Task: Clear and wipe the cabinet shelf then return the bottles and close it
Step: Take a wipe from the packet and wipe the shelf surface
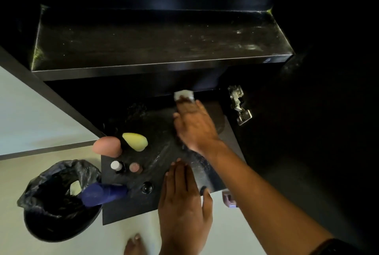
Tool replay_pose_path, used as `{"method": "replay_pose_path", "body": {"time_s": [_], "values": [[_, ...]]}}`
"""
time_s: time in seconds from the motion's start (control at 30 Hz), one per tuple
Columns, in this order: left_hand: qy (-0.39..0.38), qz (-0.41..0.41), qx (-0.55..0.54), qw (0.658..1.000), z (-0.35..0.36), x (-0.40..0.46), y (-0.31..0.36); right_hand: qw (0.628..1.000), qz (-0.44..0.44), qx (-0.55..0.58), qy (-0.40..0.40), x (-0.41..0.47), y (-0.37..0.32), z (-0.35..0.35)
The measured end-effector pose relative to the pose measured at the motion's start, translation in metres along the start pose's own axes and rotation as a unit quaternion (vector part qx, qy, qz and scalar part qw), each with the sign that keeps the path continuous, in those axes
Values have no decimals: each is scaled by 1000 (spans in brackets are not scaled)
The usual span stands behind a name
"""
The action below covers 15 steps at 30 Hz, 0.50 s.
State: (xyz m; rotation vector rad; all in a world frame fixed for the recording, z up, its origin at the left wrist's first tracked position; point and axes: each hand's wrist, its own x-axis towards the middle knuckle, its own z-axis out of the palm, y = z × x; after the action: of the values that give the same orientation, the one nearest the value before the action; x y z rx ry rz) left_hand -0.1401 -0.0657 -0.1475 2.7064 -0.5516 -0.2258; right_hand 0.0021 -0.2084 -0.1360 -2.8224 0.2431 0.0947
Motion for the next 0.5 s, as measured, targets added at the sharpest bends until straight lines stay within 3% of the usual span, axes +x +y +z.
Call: {"method": "replay_pose_path", "body": {"time_s": [0.13,0.23,0.5], "values": [[16,2,3,1000,-1,-2,3,995,90,-41,25,-11,48,-6],[-3,-8,-2,1000,0,-3,4,994,100,-22,29,-15,51,-6],[12,2,-42,999,2,-6,2,995,-86,26,-37,-52,-3,5]]}}
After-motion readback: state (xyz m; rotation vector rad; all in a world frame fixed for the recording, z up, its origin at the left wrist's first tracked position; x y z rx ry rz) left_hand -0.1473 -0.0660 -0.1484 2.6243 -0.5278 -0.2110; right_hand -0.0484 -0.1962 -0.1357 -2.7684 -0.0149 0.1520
